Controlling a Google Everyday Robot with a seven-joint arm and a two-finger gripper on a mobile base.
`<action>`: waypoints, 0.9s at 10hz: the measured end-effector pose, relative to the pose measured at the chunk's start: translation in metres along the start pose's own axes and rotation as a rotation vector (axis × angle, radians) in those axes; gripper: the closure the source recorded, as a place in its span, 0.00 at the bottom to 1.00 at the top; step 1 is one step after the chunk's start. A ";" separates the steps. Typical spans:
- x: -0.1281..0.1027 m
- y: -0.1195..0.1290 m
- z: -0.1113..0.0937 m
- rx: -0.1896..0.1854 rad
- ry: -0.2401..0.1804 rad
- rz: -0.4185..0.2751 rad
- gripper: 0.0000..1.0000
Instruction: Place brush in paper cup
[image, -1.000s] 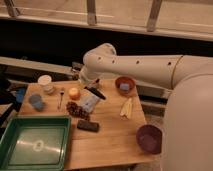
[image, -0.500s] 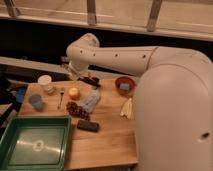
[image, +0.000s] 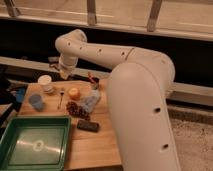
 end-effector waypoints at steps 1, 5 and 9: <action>-0.009 0.005 0.009 -0.060 0.002 -0.028 1.00; -0.019 0.010 0.019 -0.139 0.004 -0.077 1.00; -0.026 0.023 0.047 -0.160 0.006 -0.113 1.00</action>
